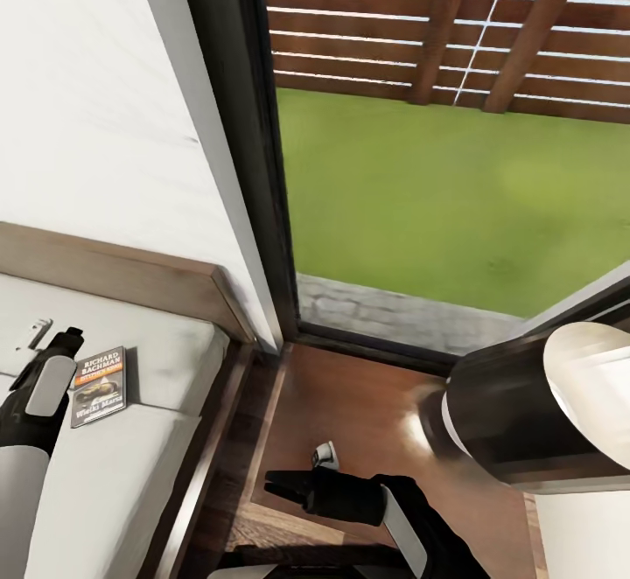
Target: In the bedroom, move the book from the bed onto either nightstand, and place the two sandals side by side next to the bed.
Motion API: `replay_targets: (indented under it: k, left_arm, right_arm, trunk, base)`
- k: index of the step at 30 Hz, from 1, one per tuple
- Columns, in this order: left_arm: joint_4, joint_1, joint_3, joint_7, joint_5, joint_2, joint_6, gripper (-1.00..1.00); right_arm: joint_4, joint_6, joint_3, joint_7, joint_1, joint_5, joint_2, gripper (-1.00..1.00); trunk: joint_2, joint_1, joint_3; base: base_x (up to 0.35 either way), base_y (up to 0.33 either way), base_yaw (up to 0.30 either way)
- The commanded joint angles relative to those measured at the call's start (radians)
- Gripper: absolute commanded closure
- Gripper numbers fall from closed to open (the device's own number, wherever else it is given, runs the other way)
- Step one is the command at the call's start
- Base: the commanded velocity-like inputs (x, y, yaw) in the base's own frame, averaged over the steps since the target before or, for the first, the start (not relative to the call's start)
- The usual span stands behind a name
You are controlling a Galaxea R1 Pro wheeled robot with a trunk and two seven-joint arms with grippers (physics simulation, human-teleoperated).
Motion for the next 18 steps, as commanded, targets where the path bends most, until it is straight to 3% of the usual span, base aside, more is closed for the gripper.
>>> replay_targets:
  k: [1, 10, 18]
  left_arm:
    - [-0.004, 0.000, 0.000, 0.004, 0.003, 0.001, -0.002, -1.00]
    - [-0.006, 0.000, 0.000, 0.005, -0.006, 0.003, -0.054, -1.00]
    - [-0.003, 0.000, 0.000, 0.006, -0.065, 0.003, -0.080, -1.00]
  right_arm:
    - [0.000, 0.007, 0.002, -0.001, -0.001, -0.006, 0.000, -1.00]
    - [0.000, 0.007, 0.002, -0.001, -0.001, -0.006, 0.000, -1.00]
    - [0.000, 0.007, 0.002, -0.001, -0.001, -0.006, 0.000, -1.00]
  trunk:
    - [-0.001, 0.000, -0.001]
    - [-0.001, 0.000, -0.001]
    - [-0.001, 0.000, -0.001]
  base:
    - [0.000, 0.000, 0.000]
    - [0.000, 0.000, 0.000]
    - [0.000, 0.000, 0.000]
